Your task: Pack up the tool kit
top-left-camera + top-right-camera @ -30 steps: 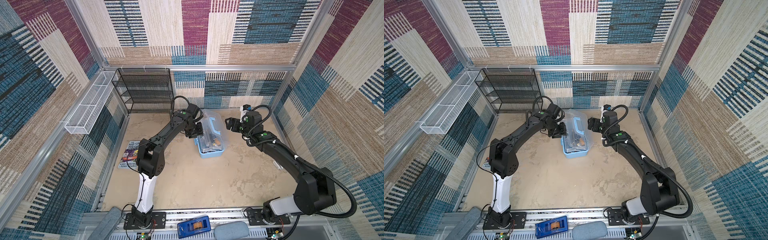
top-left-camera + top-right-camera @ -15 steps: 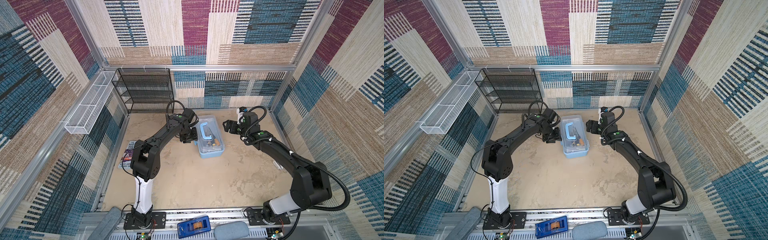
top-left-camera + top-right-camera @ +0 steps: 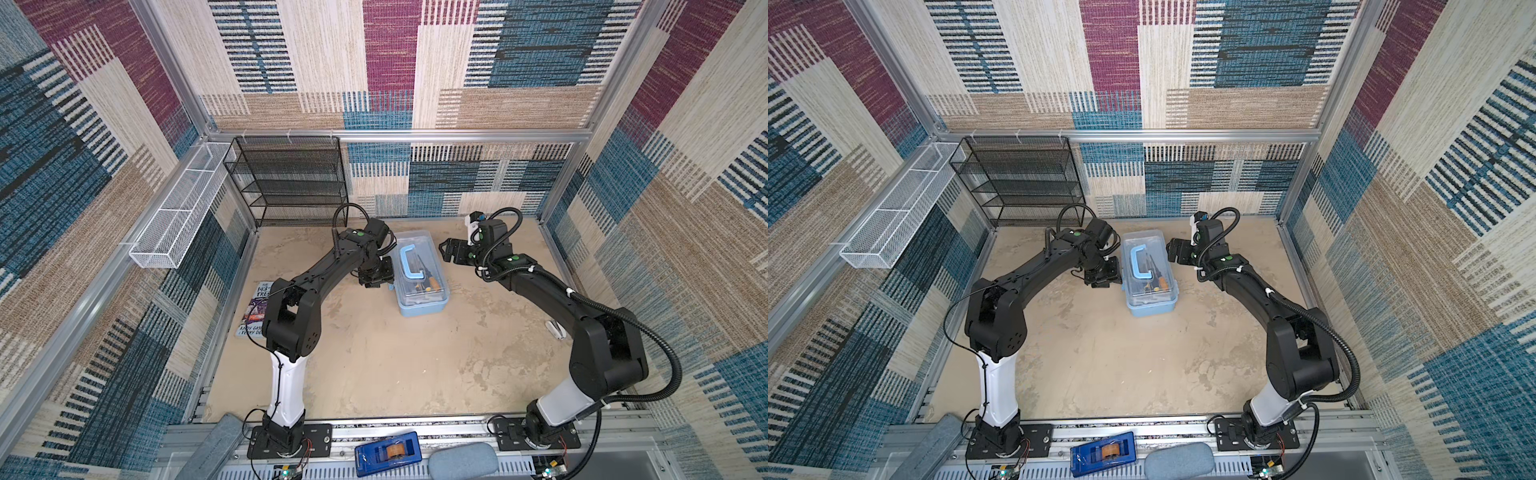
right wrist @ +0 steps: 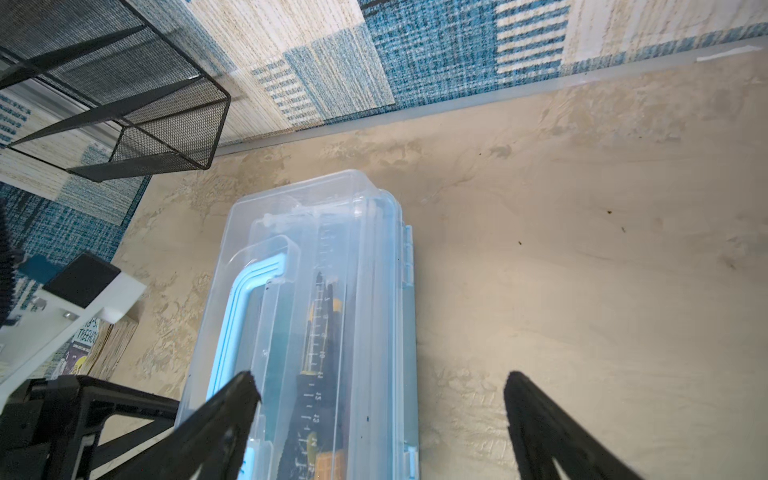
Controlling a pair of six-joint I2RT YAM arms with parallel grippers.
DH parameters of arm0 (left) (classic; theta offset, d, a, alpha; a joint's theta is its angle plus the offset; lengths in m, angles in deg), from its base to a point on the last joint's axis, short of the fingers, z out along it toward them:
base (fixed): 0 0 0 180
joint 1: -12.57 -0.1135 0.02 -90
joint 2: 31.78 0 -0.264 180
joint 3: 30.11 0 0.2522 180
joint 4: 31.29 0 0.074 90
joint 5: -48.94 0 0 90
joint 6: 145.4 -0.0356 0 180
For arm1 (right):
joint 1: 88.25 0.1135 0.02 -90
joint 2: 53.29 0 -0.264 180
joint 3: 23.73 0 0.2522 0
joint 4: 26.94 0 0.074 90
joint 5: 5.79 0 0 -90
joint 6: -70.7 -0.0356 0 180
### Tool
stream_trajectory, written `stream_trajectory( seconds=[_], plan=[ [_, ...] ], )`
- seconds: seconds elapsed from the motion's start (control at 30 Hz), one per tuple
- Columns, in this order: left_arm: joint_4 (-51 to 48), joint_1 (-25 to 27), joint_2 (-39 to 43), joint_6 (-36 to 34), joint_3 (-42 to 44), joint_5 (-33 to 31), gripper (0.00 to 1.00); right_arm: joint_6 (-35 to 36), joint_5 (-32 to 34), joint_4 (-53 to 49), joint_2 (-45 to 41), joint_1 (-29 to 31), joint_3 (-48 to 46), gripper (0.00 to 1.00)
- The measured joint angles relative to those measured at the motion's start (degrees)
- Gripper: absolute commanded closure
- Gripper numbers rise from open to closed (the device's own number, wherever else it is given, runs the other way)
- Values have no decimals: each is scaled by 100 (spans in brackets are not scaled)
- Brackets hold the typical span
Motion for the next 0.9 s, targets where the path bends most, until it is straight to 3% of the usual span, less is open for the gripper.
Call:
stream_trajectory(
  seconds=[0.5,0.9],
  plan=[
    [157,321,-592,-343,-787,634,50,964,-496,-398,739,-2,675,1],
    [616,295,146,-848,702,260,41,1576,-505,-1069,1305,-11,1287,0]
  ],
)
